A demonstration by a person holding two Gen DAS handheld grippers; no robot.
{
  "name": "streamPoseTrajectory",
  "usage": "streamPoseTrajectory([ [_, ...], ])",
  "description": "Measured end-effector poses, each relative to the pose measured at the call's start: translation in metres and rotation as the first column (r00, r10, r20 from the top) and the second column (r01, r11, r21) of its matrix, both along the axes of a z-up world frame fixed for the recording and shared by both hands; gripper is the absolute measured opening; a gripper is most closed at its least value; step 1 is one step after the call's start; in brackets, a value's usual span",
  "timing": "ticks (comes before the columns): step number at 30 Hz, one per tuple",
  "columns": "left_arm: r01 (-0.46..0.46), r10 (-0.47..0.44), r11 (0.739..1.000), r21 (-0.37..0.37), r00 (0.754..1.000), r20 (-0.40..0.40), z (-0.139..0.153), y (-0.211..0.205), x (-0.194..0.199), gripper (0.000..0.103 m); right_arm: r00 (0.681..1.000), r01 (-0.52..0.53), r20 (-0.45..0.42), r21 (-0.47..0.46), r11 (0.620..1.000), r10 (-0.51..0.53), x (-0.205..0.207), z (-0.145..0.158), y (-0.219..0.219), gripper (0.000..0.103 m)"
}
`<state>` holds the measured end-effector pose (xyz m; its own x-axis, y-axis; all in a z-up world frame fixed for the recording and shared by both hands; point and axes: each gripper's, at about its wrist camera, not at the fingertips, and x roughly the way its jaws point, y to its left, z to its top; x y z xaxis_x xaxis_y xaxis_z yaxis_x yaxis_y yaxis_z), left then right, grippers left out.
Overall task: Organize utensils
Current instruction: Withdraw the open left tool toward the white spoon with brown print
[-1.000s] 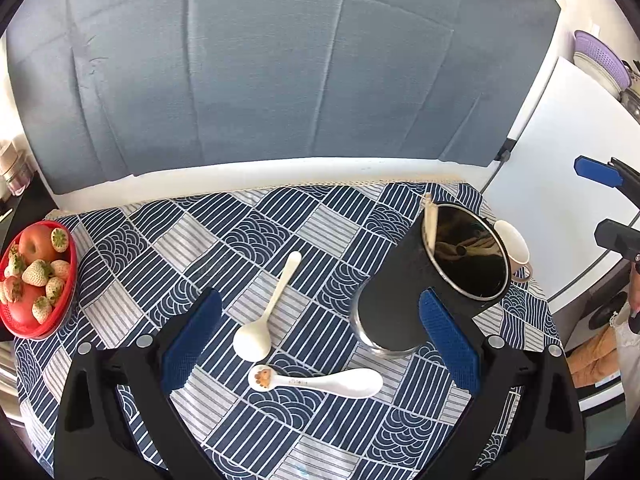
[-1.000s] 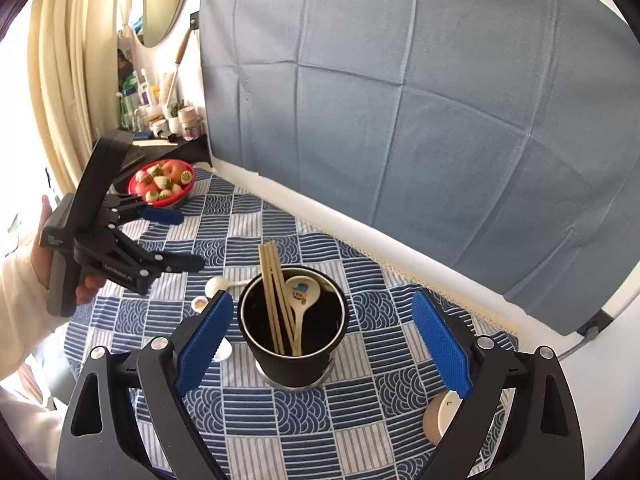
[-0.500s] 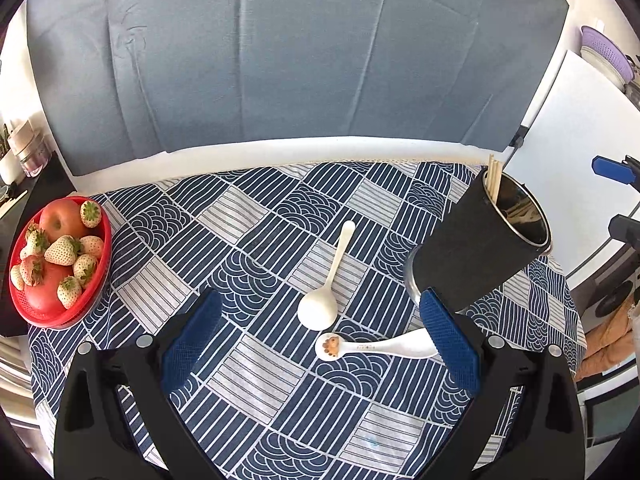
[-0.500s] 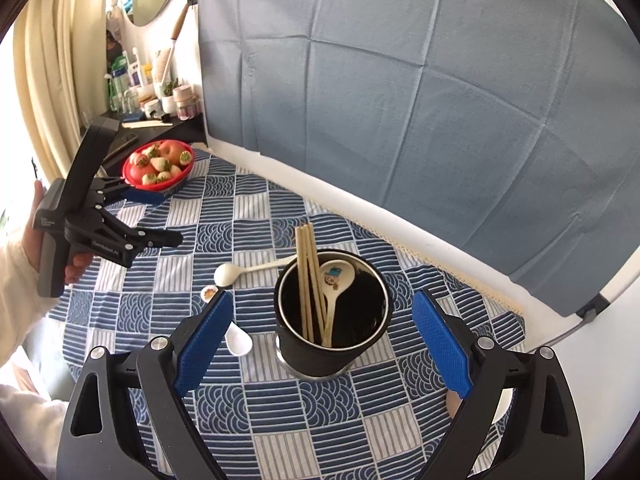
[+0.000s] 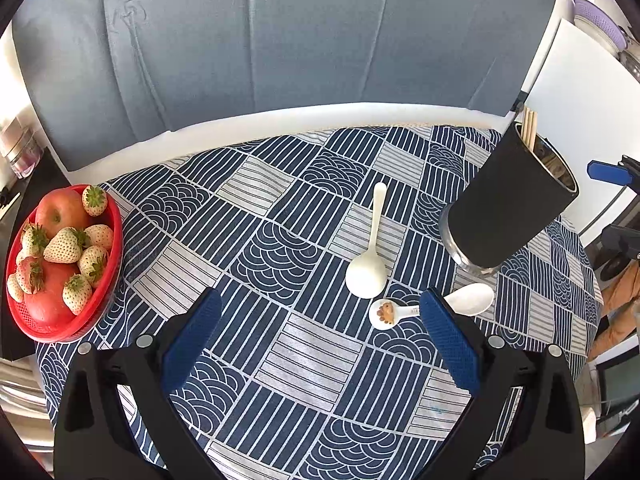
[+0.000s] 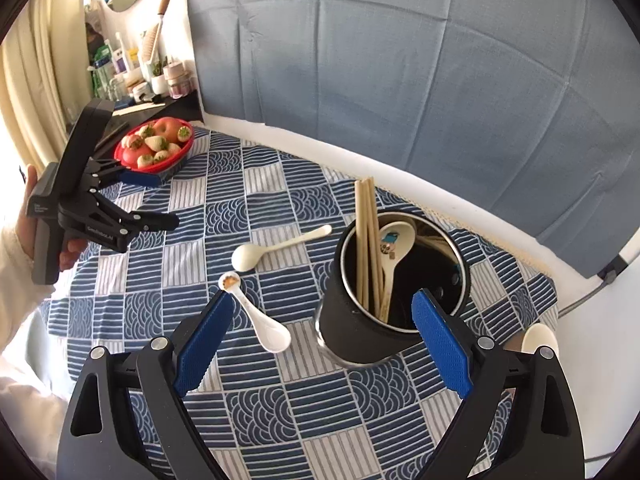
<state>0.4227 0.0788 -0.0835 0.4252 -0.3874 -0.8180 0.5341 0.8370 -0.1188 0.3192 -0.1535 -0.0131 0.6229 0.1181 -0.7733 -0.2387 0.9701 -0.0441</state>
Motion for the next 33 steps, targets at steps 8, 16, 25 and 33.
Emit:
streamPoseTrajectory([
  [8, 0.036, -0.035, 0.999, 0.027, 0.999, -0.028, -0.015, 0.001, 0.002, 0.097, 1.0, 0.017, 0.007, 0.001, 1.0, -0.017, 0.0, -0.019, 0.01, 0.089],
  [16, 0.079, -0.078, 0.996, 0.03, 0.996, -0.046, -0.024, -0.013, 0.0, 0.097, 1.0, 0.014, -0.003, 0.02, 1.0, -0.014, -0.013, -0.026, 0.011, 0.088],
  [25, 0.101, -0.097, 0.994, 0.046, 0.992, -0.085, -0.045, -0.024, 0.003, 0.097, 0.993, 0.04, -0.111, 0.108, 0.993, -0.028, -0.019, -0.074, 0.006, 0.088],
  [33, 0.109, -0.104, 0.993, 0.046, 0.988, -0.116, -0.061, -0.035, 0.0, 0.097, 0.986, 0.072, -0.162, 0.219, 0.973, -0.036, -0.008, -0.106, -0.006, 0.087],
])
